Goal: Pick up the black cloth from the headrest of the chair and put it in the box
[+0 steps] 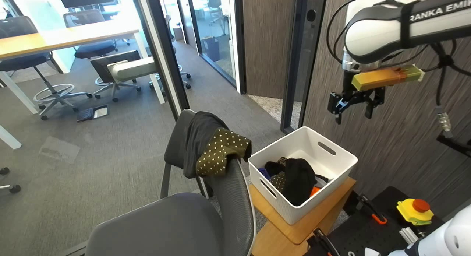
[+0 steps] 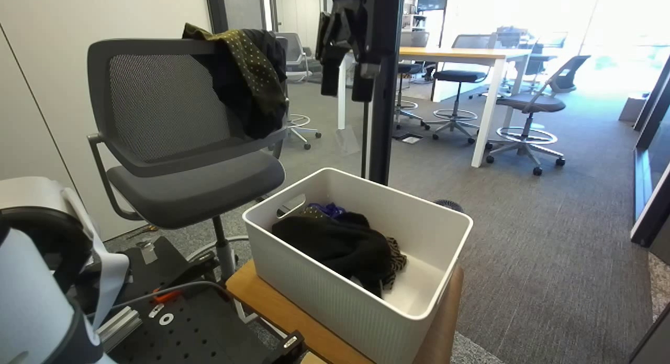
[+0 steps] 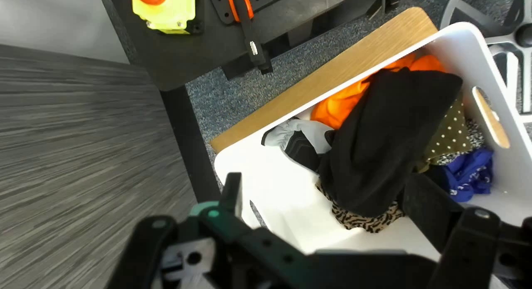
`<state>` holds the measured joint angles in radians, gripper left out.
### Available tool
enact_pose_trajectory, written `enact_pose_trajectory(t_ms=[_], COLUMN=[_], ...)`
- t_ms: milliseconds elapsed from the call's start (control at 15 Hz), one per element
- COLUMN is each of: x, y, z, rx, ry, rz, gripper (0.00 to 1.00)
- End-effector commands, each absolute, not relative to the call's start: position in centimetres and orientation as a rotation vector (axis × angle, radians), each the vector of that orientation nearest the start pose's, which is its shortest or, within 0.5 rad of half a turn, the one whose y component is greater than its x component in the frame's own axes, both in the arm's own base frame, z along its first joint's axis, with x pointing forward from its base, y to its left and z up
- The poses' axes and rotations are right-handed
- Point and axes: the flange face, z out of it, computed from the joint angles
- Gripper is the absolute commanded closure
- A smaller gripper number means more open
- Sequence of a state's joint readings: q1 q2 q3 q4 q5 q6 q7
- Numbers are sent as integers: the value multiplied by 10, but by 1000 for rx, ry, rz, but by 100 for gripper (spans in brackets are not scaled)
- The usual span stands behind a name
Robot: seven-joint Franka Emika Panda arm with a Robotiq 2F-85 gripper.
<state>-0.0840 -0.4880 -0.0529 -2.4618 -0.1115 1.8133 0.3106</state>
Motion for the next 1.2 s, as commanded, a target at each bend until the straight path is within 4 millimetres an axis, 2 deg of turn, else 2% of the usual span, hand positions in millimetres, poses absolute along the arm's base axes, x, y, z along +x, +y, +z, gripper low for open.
enact_pose_trajectory(t_ms=[0,267,400,533,800,933,1133], x=[322,267,254,248,254,258,256], y=[-46,-31,-26,-19,-6,-6,-6], z=[499,538,546,548,544,541,537], rx=[-3205,-3211,-3207,-3195,-3173,-3166,-3194], ry=[436,229,104,-21,-200,-227,-176], rz=[30,-89,-107,-118,-86,-69,-52], gripper=[0,0,0,0,0,0,0])
